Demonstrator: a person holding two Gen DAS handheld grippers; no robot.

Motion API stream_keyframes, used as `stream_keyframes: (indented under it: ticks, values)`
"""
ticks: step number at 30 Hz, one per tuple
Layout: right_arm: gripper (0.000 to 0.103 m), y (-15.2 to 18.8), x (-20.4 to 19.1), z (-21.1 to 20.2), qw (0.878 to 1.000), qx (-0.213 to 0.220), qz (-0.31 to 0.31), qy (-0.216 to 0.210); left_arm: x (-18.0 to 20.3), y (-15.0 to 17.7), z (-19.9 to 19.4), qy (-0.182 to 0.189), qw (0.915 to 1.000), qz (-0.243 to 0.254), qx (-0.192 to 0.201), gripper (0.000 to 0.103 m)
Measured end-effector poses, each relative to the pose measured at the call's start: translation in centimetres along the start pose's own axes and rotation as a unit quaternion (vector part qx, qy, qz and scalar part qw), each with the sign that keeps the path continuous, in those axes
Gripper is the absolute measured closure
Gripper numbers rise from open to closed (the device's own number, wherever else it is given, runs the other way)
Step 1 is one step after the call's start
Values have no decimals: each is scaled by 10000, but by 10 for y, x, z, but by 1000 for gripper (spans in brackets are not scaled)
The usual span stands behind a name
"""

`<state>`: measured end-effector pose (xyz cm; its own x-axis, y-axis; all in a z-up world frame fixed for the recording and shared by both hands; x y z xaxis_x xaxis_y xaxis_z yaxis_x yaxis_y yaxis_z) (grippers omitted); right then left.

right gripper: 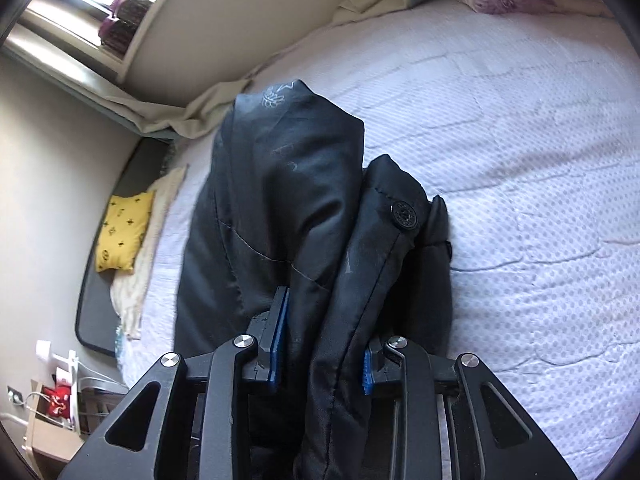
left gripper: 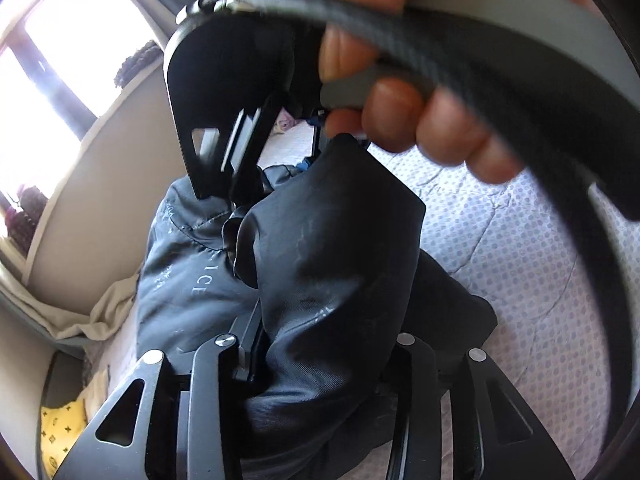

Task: Fold large clothes
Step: 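Press the folded bundle with the left tool while the right tool grips its edge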

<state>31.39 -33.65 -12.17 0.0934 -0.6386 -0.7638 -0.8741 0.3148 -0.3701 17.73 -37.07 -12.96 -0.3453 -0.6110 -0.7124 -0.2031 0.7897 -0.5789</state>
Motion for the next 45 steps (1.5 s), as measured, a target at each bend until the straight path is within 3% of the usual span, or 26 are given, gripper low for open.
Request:
stream_keyframes:
  ticks: [6,13,16,21,25,27,30,33,36,39,42,45]
  values:
    - [75,4,7,10,9999,-116,57,67,-11,2,-2,507,9982,-217,-219,42]
    - [75,10,9,9,9997,-143,-11,210,-54,10,-51,1576,9840,-747,-378,40]
    - [74,10,10,6,9995,-144,-7,263,-93,25,-62,1984,9702,-1292,-521,34]
    - [74,16,10,3,9990,-168,-61,403,-150,51,-32,2133,9412,-2441,-954,35]
    - [74,23,9,-1,9983,-189,-114,541,-149,63,-9,2641,9094,-2957,-1257,36]
    - [74,27,10,-4,9978,-191,-142,618,-144,66,5,2772,9024,-3012,-1348,36]
    - [73,32,13,-6,9972,-163,-134,713,-137,69,11,2680,9112,-2896,-1182,36]
    - [70,32,17,-8,9978,-76,-28,665,-131,77,18,2599,9136,-2895,-1182,36]
    - [60,32,16,-10,9984,45,143,543,-124,80,25,2445,9232,-2723,-1176,36]
    - [52,28,7,-20,9979,72,89,633,-122,79,27,2399,9263,-2667,-1156,36]
    - [51,16,-14,-46,9939,450,-272,968,-121,78,30,2327,9280,-2662,-1173,36]
    - [51,5,-41,-72,9799,981,-857,1510,-117,76,32,2258,9310,-2620,-1166,36]
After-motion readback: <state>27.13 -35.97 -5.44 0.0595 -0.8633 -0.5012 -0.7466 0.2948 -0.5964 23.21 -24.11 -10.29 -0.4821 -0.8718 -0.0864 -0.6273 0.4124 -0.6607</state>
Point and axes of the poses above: each gripper's, at about its wrist camera, not at the fingertips, and z roughly the way its jaws point, x to its right, y to its underside, the point moved 10 cm from there along z, roughly the way its jaws point, and after that the axes turned 15 degrees about -y, right-handed, at the moved point
